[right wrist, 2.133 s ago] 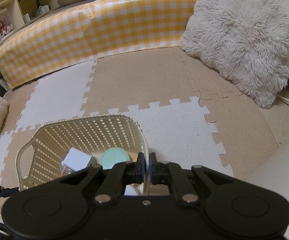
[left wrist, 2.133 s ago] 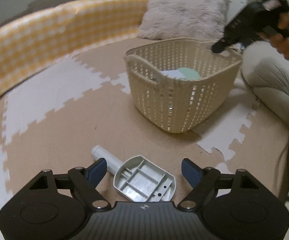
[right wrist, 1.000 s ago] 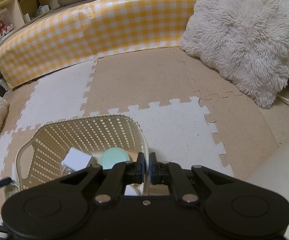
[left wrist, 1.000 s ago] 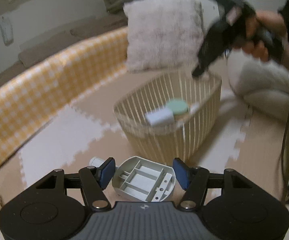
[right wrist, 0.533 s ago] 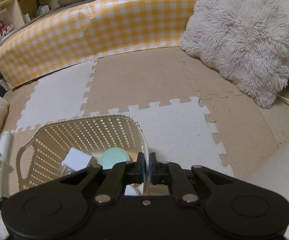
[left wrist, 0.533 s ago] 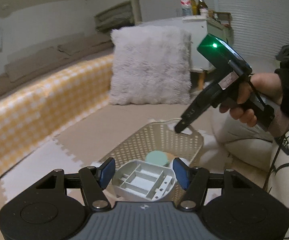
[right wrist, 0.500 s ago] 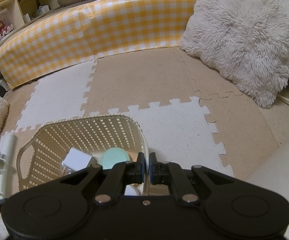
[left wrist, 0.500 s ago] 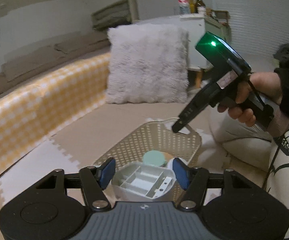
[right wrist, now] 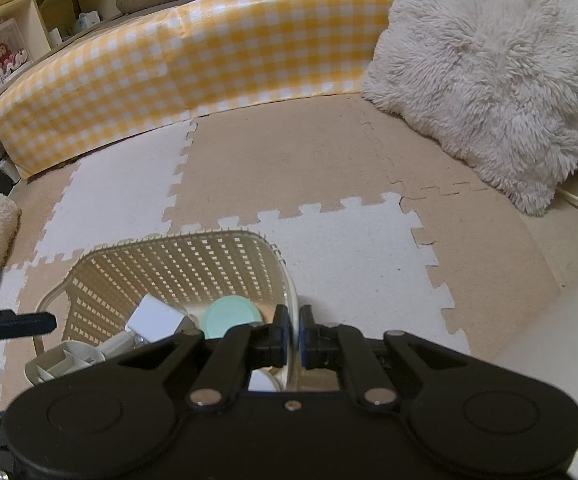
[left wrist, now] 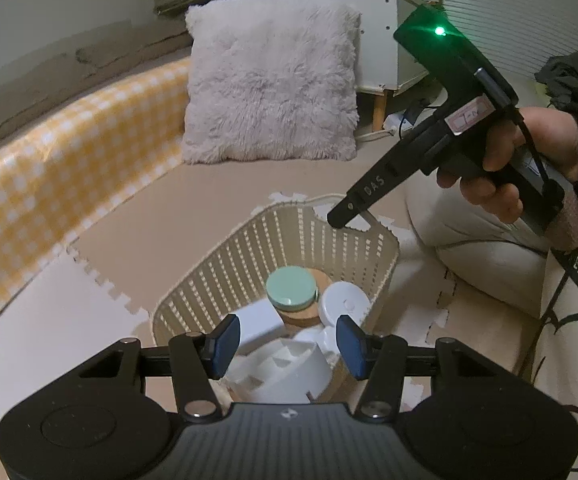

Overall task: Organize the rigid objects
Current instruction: 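Carry the white plastic holder with the left tool and release it into the basket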

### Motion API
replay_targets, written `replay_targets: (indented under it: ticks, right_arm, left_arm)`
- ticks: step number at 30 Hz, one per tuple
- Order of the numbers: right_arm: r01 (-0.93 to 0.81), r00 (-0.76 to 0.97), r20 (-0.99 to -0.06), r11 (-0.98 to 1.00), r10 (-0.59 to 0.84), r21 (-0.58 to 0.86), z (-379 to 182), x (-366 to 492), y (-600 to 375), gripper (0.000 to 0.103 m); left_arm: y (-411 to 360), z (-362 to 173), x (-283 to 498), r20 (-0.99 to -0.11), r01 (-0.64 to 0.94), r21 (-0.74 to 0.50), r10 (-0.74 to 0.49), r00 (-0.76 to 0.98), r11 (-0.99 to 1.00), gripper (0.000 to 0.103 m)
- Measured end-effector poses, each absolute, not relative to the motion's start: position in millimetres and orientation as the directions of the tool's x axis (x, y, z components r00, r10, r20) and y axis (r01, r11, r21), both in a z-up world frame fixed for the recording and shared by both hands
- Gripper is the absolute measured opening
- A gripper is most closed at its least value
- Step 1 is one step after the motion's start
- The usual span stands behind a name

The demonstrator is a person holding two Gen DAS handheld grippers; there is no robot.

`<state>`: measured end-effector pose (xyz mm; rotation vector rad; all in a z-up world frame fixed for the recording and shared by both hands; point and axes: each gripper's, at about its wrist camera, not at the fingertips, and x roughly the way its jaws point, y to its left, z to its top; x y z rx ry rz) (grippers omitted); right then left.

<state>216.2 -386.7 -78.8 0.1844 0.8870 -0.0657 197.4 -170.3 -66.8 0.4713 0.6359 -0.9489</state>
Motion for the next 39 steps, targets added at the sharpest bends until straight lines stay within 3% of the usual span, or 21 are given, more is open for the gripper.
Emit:
replay_targets:
  ticks: [4, 6, 8, 18, 27, 34, 39]
  right_arm:
    - [0.133, 0.630, -0.776, 0.982, 0.018, 0.131, -78.7, 216.4, -386.1, 0.006]
    - [0.133, 0.630, -0.776, 0.982, 0.017, 0.130, -78.7, 216.3, -386.6, 0.006]
    - [0.133, 0.630, -0.776, 0.983, 0.017, 0.129, -78.9, 216.5, -386.4, 0.006]
    - [0.133, 0.629, -0.777, 0.983, 0.015, 0.127, -79.5, 216.3, -386.8, 0.006]
    - [0.132, 0.630, -0.777, 0.982, 0.022, 0.134, -79.6, 216.2, -386.6, 0.006]
    - [0.119, 0.633, -0.774, 0.983, 0.034, 0.140, -77.8, 215.2, -385.1, 0.006]
    - [0.123, 0.630, -0.776, 0.983, 0.031, 0.139, -78.2, 215.5, -385.0, 0.006]
  left_arm:
    - [-165.1, -60.3, 193.5, -0.695, 0.854, 0.072, -0.588, 0.414, 0.516, 0.053]
    - [-163.0, -57.2, 190.7, -0.705, 0.858, 0.075, -0.582, 0.405, 0.507, 0.043]
    - [-162.0, -56.1, 190.0, -0.723, 0.862, 0.079, -0.567, 0.395, 0.500, 0.024]
    - [-173.7, -66.0, 202.0, -0.743, 0.832, 0.021, -0.548, 0.384, 0.555, 0.030]
    - [-182.7, -71.8, 200.0, -0.756, 0.831, 0.073, -0.512, 0.407, 0.552, 0.026]
    - [-179.7, -80.2, 196.5, -0.713, 0.770, 0.107, -0.491, 0.501, 0.630, 0.031]
    - [-178.7, -86.2, 211.3, -0.715, 0.729, 0.028, -0.496, 0.493, 0.684, 0.034]
